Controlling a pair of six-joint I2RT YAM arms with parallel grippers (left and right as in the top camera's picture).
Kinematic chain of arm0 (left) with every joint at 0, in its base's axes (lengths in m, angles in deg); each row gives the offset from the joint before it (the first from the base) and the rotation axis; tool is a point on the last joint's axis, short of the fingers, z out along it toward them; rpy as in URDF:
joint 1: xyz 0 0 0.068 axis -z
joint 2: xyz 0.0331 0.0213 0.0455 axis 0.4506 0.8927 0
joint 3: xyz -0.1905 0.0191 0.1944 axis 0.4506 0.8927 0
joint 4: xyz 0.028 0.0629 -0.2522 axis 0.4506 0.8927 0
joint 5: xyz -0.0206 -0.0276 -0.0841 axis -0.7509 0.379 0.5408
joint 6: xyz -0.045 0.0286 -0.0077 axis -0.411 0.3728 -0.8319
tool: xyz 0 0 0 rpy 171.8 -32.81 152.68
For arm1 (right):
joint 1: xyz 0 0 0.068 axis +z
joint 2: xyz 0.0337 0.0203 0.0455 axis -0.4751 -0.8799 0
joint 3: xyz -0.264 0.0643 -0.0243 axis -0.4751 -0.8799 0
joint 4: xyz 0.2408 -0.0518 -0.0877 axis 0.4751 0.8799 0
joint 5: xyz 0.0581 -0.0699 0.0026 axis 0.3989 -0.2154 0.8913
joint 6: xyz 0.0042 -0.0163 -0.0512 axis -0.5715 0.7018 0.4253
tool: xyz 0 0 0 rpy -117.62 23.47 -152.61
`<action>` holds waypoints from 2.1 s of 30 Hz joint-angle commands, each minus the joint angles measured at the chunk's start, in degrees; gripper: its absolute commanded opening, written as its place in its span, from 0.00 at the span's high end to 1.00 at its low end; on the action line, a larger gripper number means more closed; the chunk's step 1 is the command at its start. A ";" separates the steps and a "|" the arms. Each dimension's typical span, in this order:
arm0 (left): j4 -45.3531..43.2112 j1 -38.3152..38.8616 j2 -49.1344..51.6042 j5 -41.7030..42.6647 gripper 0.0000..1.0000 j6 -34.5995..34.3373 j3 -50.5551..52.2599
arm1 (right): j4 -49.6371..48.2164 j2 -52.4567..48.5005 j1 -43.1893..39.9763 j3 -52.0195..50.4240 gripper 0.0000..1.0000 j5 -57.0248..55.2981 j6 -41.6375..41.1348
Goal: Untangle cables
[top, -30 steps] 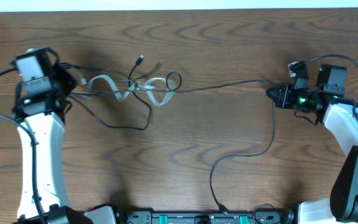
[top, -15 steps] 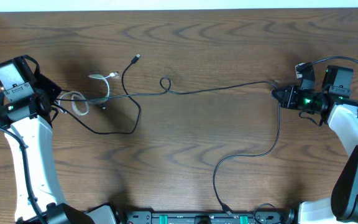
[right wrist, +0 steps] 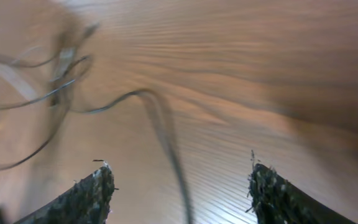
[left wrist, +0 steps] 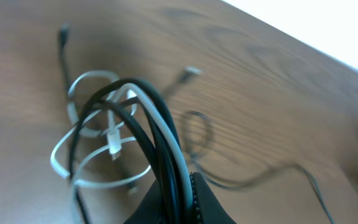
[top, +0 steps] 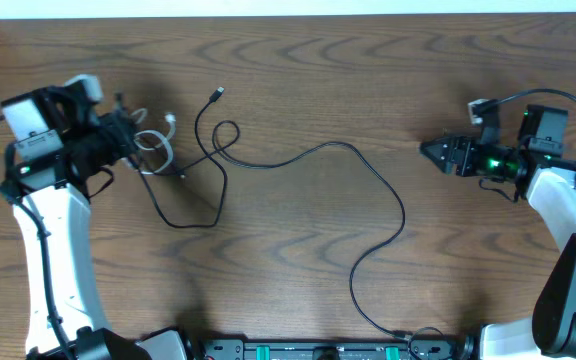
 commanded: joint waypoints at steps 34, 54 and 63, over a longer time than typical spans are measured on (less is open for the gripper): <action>1.64 26.60 -1.27 6.34 0.18 24.96 -0.63 | -16.06 -0.48 27.50 0.00 0.27 3.78 4.11; 11.74 26.62 -0.17 -3.32 0.16 24.96 -0.61 | -11.61 -0.50 27.50 0.00 0.17 -13.84 -4.90; 11.87 26.62 1.84 -3.26 0.14 24.09 -0.61 | -4.50 -0.50 28.02 -0.13 0.18 -13.99 2.34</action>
